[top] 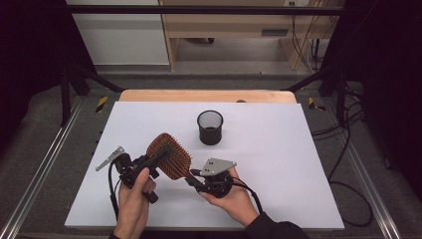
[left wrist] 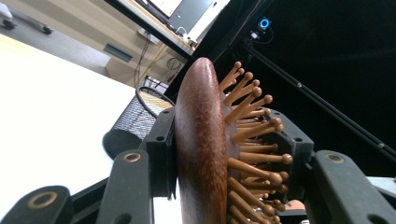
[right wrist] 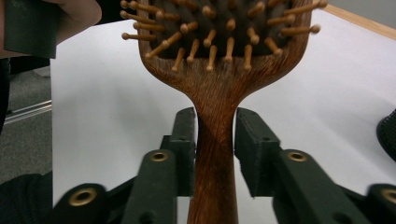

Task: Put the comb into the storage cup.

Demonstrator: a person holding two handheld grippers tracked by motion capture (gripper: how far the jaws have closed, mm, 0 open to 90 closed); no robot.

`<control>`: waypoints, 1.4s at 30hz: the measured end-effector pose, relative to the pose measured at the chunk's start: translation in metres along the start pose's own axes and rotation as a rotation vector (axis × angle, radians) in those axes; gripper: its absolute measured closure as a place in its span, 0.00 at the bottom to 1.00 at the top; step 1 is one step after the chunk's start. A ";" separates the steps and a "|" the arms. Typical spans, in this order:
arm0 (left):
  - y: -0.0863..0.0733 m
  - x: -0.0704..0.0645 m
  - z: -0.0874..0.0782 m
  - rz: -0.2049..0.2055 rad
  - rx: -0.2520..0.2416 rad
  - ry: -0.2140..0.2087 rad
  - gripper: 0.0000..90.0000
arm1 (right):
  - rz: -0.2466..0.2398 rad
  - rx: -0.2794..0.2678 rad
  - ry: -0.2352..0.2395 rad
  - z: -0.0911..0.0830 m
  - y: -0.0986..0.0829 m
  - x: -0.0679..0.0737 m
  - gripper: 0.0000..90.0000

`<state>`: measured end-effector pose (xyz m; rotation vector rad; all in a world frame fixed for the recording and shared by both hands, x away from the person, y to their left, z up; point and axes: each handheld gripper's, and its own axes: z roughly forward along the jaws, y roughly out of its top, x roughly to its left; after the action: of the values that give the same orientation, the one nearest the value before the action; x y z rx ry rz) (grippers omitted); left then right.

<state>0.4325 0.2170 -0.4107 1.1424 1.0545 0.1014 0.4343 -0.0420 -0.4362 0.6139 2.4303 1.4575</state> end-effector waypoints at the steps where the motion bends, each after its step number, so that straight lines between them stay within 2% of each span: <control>1: 0.001 0.002 -0.001 -0.015 -0.007 0.003 0.57 | 0.001 -0.003 -0.005 0.000 0.000 0.000 0.64; 3: 0.002 0.003 -0.002 -0.019 -0.014 0.006 0.57 | 0.003 -0.007 -0.010 -0.001 0.000 0.000 0.60; 6: 0.008 0.008 -0.007 -0.014 -0.037 0.025 0.57 | 0.024 -0.020 -0.033 -0.004 0.000 -0.005 0.48; 7: 0.008 0.008 -0.007 -0.014 -0.037 0.025 0.57 | 0.024 -0.020 -0.033 -0.004 0.000 -0.005 0.48; 10: 0.012 0.012 -0.011 -0.020 -0.050 0.035 0.57 | 0.049 -0.007 -0.068 -0.007 0.000 -0.011 0.42; 11: 0.014 0.015 -0.013 -0.025 -0.063 0.042 0.57 | 0.079 -0.015 -0.089 -0.010 -0.001 -0.018 0.36; 14: 0.017 0.019 -0.016 -0.029 -0.076 0.051 0.57 | 0.092 -0.017 -0.103 -0.012 -0.003 -0.022 0.32; 15: 0.020 0.021 -0.019 -0.023 -0.087 0.060 0.57 | 0.111 -0.013 -0.109 -0.015 -0.004 -0.027 0.28; 18: 0.022 0.022 -0.021 -0.017 -0.093 0.068 0.57 | 0.124 -0.020 -0.122 -0.016 -0.005 -0.030 0.26; 19: 0.023 0.023 -0.022 -0.015 -0.097 0.072 0.57 | 0.125 -0.016 -0.155 -0.017 -0.007 -0.033 0.23; 22: 0.024 0.024 -0.023 -0.019 -0.104 0.077 0.57 | 0.127 -0.020 -0.177 -0.017 -0.008 -0.035 0.20; 31: 0.023 0.024 -0.023 -0.020 -0.099 0.076 0.57 | 0.127 -0.035 -0.183 -0.020 -0.009 -0.038 0.17; 36: 0.022 0.023 -0.021 -0.026 -0.093 0.070 0.57 | 0.120 -0.036 -0.230 -0.023 -0.010 -0.041 0.18; 39: 0.022 0.023 -0.022 -0.026 -0.093 0.063 0.57 | 0.115 -0.051 -0.235 -0.025 -0.009 -0.042 0.22; 42: 0.022 0.023 -0.021 -0.024 -0.087 0.057 0.57 | 0.122 -0.050 -0.231 -0.030 -0.011 -0.046 0.21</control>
<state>0.4394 0.2547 -0.4082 1.0529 1.1034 0.1600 0.4599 -0.0916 -0.4318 0.8810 2.2074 1.4010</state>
